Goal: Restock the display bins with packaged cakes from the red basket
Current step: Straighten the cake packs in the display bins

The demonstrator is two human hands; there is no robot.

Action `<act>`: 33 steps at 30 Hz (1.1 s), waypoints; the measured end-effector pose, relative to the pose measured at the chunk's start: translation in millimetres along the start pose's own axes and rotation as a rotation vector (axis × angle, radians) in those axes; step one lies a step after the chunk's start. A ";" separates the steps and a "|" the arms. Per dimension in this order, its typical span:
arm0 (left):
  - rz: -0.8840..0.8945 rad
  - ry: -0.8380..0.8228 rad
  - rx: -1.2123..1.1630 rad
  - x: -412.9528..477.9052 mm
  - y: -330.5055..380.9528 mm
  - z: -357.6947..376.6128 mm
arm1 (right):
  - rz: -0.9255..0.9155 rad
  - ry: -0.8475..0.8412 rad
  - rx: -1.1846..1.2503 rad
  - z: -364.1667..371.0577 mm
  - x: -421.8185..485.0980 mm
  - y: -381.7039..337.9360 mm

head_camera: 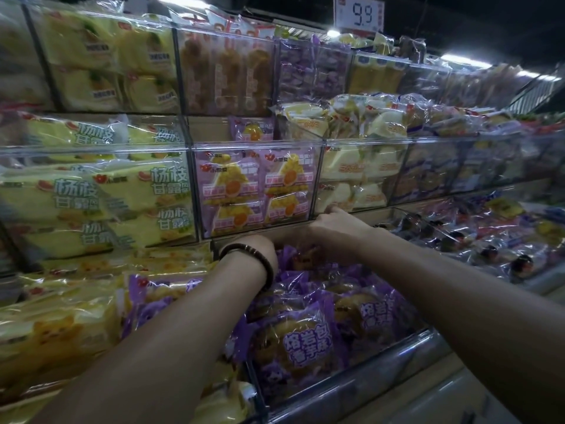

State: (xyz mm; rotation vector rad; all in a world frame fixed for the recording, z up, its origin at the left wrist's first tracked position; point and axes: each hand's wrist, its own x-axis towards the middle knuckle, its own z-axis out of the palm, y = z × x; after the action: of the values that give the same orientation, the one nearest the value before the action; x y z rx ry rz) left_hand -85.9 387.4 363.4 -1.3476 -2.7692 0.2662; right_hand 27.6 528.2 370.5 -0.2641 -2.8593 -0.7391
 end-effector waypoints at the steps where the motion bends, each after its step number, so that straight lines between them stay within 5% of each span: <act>1: 0.000 0.039 -0.015 -0.7 -0.2 1.0 | -0.003 -0.016 0.027 1.1 2.2 -2.3; 14: 0.132 0.101 -0.100 -3.2 -13.3 -13.3 | 0.107 -0.078 0.419 4.7 5.7 4.0; 23: 0.328 -0.065 -0.015 -25.0 -1.5 -24.4 | 0.038 -0.225 0.387 -11.3 -21.1 -10.1; 33: 0.232 -0.119 0.042 -24.1 6.5 -16.6 | 0.014 -0.152 0.326 -0.9 -17.7 -21.4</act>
State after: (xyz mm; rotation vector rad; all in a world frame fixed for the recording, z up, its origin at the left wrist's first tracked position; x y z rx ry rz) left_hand -63.9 374.6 379.3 -1.6964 -2.6795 0.4250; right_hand 40.3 507.1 357.6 -0.3034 -3.0560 -0.2498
